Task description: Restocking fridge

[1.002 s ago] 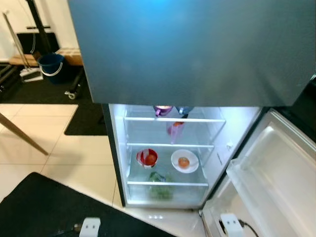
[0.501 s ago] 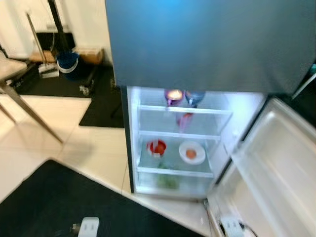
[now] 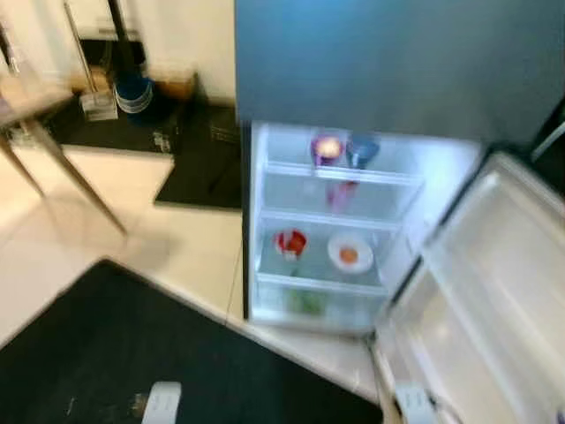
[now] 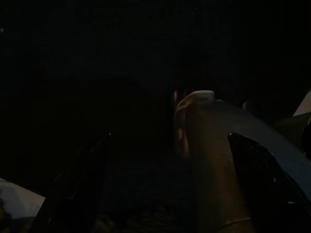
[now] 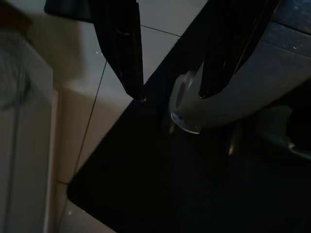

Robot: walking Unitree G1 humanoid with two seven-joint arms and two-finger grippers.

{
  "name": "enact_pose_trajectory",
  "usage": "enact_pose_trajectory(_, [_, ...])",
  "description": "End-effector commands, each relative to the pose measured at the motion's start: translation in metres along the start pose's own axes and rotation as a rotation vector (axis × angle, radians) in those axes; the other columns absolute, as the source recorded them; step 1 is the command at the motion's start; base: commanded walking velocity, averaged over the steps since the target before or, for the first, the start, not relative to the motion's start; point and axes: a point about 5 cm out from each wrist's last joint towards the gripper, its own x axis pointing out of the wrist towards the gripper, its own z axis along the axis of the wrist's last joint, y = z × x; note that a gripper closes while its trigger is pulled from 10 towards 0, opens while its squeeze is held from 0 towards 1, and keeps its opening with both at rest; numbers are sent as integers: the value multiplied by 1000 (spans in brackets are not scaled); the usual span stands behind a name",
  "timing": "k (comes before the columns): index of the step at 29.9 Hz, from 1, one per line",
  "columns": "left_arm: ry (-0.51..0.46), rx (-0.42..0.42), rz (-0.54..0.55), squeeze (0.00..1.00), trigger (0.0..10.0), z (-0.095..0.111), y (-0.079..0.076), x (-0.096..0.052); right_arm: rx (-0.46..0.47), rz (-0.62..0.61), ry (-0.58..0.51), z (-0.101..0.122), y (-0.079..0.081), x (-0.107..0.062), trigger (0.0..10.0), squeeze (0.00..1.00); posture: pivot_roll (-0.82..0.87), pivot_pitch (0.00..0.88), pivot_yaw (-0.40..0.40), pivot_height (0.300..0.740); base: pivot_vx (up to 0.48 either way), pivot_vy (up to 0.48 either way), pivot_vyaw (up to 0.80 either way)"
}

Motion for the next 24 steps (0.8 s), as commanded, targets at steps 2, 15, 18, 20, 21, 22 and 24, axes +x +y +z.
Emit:
enact_pose_trajectory(2, [29, -2, -4, 0, 10000, -8, -1, -1, -2, -4, 12, -2, 0, 0, 10000, 0, 55, 0, -44, 740, -304, 0, -775])
enact_pose_trajectory(15, [35, -1, -3, 0, 10000, -10, -2, -1, 8, -13, 8, 0, -2, 0, 10000, 0, 53, 0, -48, 740, -299, 0, -636])
enact_pose_trajectory(18, [33, -1, -3, 0, 10000, -9, -2, -1, 8, -16, 7, 0, -2, 0, 10000, 0, 54, 0, -49, 740, -276, 0, 0])
enact_pose_trajectory(20, [31, -1, -3, 0, 10000, -8, -2, -1, 7, -18, 7, 0, -2, 0, 10000, 0, 54, 0, -49, 740, -266, 0, 0])
enact_pose_trajectory(21, [31, -1, -2, 0, 10000, -8, -2, -1, 6, -18, 7, 0, -2, -1, 10000, 0, 54, 0, -49, 740, -259, 0, 0])
enact_pose_trajectory(22, [29, -1, 0, 0, 10000, -7, -1, -1, 6, -19, 8, 0, -3, -1, 10000, 0, 54, 0, -49, 740, 0, 0, 0])
enact_pose_trajectory(24, [28, 0, 1, 0, 10000, -7, -1, -1, 6, -20, 8, 0, -3, -1, 10000, 0, 52, 0, -50, 740, 0, 0, 0])
